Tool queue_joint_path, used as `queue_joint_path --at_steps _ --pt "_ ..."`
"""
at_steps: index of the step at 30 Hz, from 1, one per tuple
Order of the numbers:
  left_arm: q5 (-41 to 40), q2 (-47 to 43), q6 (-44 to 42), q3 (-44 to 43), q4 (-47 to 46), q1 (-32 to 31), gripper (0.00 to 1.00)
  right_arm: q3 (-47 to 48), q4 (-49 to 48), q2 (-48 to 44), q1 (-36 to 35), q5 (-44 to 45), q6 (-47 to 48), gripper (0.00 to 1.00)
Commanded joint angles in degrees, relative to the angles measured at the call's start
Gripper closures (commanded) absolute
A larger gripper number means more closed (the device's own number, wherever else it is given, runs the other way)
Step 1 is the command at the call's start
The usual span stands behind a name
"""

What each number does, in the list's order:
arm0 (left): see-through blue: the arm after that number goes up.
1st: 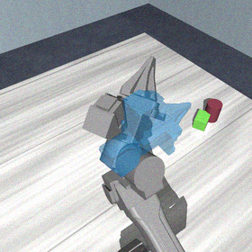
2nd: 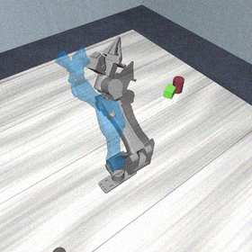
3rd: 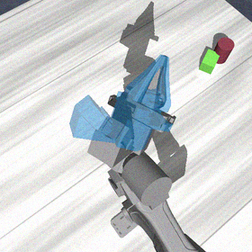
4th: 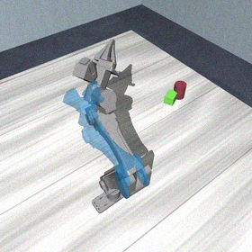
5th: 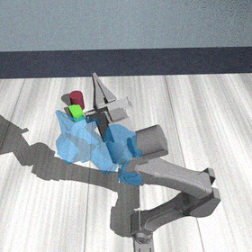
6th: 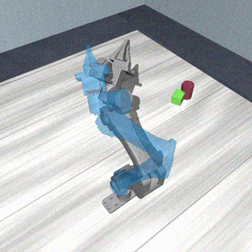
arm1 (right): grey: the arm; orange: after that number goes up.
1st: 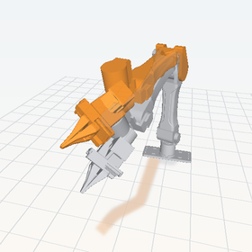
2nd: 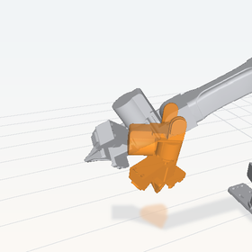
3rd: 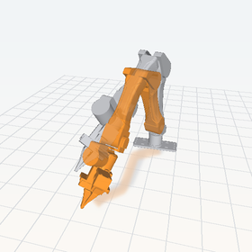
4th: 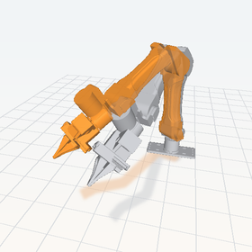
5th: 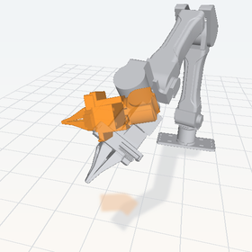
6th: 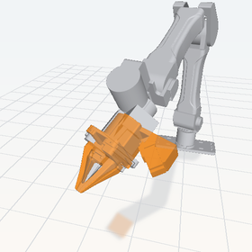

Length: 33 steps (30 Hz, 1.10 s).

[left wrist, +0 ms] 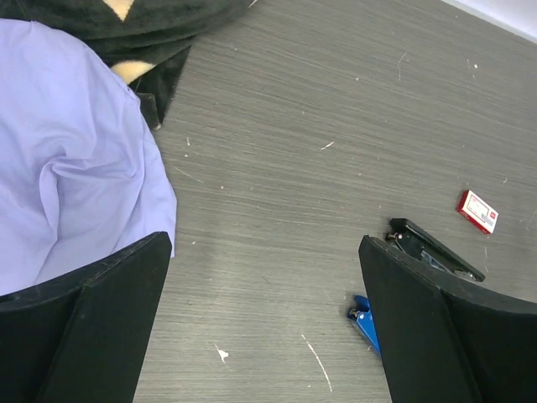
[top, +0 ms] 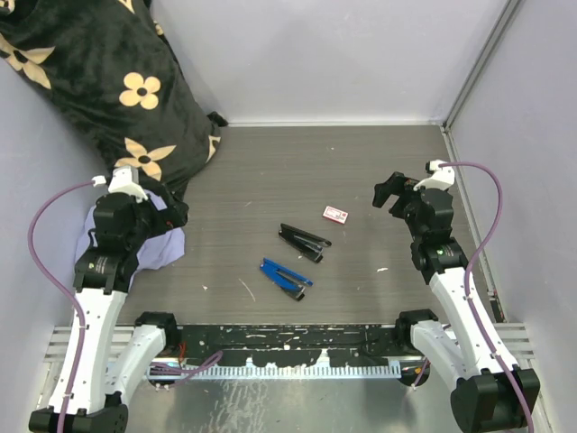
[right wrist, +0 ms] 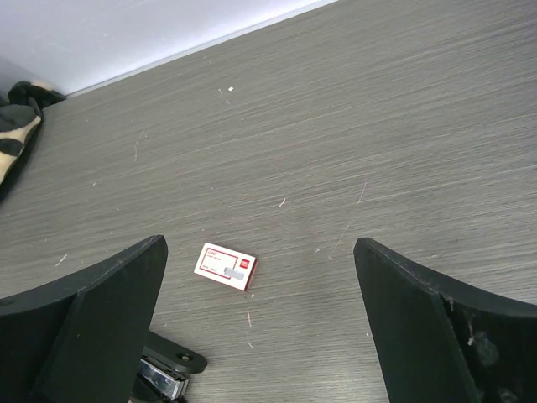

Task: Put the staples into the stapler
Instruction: Pick up the staple box from the center of the board.

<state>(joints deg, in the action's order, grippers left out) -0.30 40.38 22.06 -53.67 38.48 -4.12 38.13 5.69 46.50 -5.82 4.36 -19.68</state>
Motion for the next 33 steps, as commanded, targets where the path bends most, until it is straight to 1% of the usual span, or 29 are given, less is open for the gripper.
queue_joint_path --at_steps 1,7,12,15,17,19,21,23,24,27,29,31,33 --pt "-0.66 0.44 0.48 -0.1 -1.07 -0.04 0.02 1.36 -2.36 -0.98 0.11 -0.02 -0.19 0.0" --pt "1.55 2.05 1.2 0.16 -1.68 -0.07 0.02 1.15 -2.43 -1.65 0.11 -0.13 0.18 0.0" --pt "0.15 2.67 1.82 0.27 -1.02 -0.1 0.02 1.32 -2.11 -1.68 0.11 -2.05 0.41 0.0" --pt "-1.21 2.72 -0.79 0.02 0.61 -0.11 0.02 3.34 0.95 -0.87 0.11 -5.59 0.1 0.0" --pt "-1.79 2.17 -1.29 -0.06 1.09 -0.1 0.02 3.17 1.93 -0.55 0.11 -11.19 -0.04 0.0" --pt "-0.62 1.25 -1.76 0.56 -0.53 -0.1 0.02 2.26 2.41 0.23 0.01 -16.11 -0.61 0.0" --pt "1.72 1.32 -2.08 0.41 -2.33 -0.18 0.02 1.55 3.35 1.84 -1.13 -17.83 -1.56 0.0" --pt "5.19 3.42 -2.03 -1.75 -2.74 -0.56 0.02 1.51 5.04 4.38 -3.69 -17.04 -0.99 0.01" --pt "7.17 4.93 -1.93 -3.22 -2.67 -0.8 0.02 1.88 6.11 5.9 -5.83 -15.1 -0.36 0.03" --pt "16.78 8.75 -1.58 -6.81 -4.5 -1.68 0.02 3.6 8.91 11.11 -13.96 -6.95 1.97 0.05" --pt "20.97 9.79 -0.79 -6.39 -8.34 -2.18 0.02 5.01 9.39 15.48 -15.97 -3.85 3.45 0.06" --pt "21.98 9.85 0.17 -4.69 -11.21 -2.29 0.02 7.13 10.14 20.75 -16.07 -3.2 4.96 0.08" --pt "20.65 9.32 0.13 -3.21 -11.29 -2.29 0.02 9.32 10.55 26.52 -16.07 -2.6 6.39 0.1"
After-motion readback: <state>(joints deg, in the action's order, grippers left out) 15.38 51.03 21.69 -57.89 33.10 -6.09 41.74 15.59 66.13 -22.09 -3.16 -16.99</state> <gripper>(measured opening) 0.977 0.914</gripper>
